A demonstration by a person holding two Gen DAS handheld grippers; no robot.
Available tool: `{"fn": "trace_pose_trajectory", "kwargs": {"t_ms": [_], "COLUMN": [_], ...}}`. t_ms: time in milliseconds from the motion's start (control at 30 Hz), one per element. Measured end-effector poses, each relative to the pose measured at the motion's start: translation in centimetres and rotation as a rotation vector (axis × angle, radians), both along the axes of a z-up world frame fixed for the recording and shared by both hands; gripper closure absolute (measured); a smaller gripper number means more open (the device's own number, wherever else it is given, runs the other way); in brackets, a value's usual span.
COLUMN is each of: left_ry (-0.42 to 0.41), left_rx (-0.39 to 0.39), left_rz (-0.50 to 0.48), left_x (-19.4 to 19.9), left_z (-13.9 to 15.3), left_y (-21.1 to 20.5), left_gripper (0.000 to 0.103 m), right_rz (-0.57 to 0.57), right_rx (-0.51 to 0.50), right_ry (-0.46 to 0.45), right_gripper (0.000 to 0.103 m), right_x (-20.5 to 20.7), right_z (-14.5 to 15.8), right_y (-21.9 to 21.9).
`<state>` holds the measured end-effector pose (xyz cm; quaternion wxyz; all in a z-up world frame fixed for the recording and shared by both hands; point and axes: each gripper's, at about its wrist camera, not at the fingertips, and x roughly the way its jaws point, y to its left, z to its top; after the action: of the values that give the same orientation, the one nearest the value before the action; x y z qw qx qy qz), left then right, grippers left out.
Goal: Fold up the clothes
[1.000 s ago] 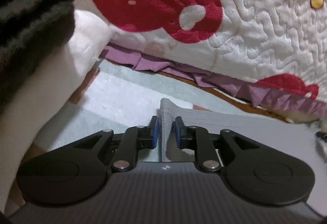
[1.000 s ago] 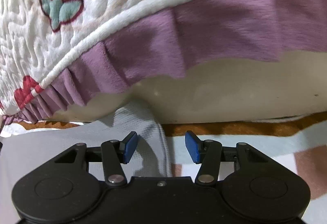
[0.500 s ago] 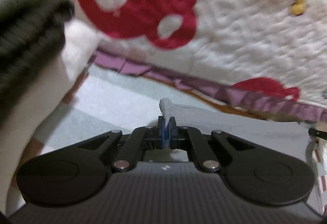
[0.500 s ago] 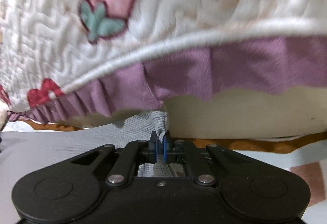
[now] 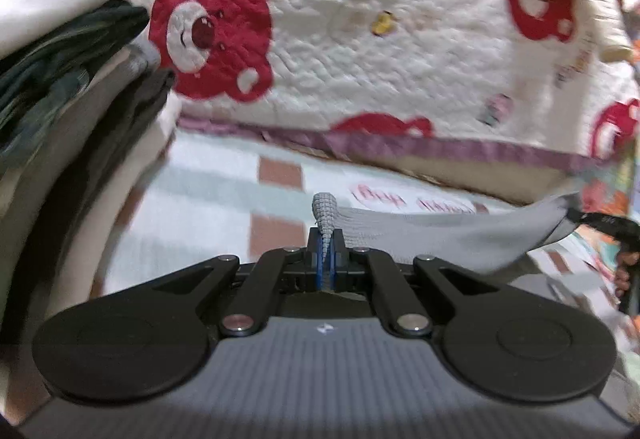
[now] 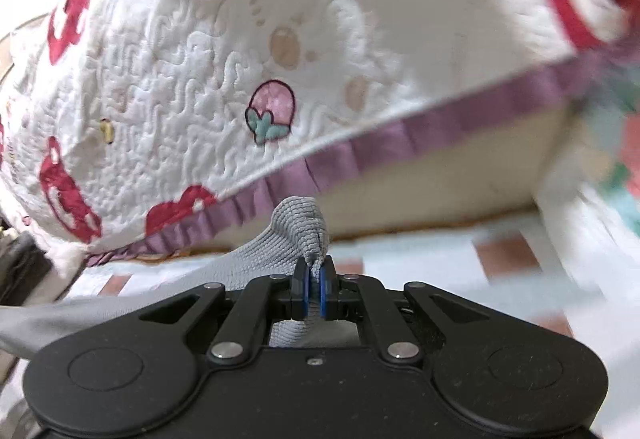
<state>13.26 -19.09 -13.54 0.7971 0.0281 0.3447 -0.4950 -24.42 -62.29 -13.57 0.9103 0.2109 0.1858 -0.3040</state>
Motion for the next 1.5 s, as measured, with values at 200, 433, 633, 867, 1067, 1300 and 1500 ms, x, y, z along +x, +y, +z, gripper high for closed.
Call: {"fn": "trace_pose_trajectory", "kwargs": {"t_ms": [200, 433, 633, 867, 1067, 1300, 1500], "left_ry": [0.003, -0.010, 0.048, 0.021, 0.078, 0.158, 0.232], "left_rx": [0.071, 0.079, 0.072, 0.154, 0.131, 0.205, 0.207], "left_rz": [-0.073, -0.150, -0.215, -0.254, -0.233, -0.245, -0.243], "left_x": [-5.9, -10.3, -12.7, -15.4, -16.8, -18.1, -18.1], "left_z": [0.4, 3.1, 4.4, 4.6, 5.5, 3.0, 2.8], "left_y": [3.8, 7.6, 9.4, 9.5, 11.3, 12.3, 12.9], "left_gripper": [0.101, 0.101, 0.101, 0.101, 0.101, 0.101, 0.101], "right_rz": [0.028, 0.044, 0.073, 0.146, 0.154, 0.116, 0.115], "right_rx": [0.030, 0.017, 0.024, 0.043, 0.065, 0.100, 0.095], "right_ry": [0.176, 0.110, 0.094, 0.167, 0.114, 0.117, -0.015], "right_gripper": [0.098, 0.098, 0.098, 0.098, 0.098, 0.098, 0.098], "right_x": [-5.3, -7.8, -11.6, -16.0, -18.6, -21.3, -23.4], "right_z": [-3.5, -1.4, 1.2, -0.9, -0.9, -3.2, -0.8], "right_y": [4.4, 4.4, 5.2, 7.9, 9.1, 10.2, 11.0]}}
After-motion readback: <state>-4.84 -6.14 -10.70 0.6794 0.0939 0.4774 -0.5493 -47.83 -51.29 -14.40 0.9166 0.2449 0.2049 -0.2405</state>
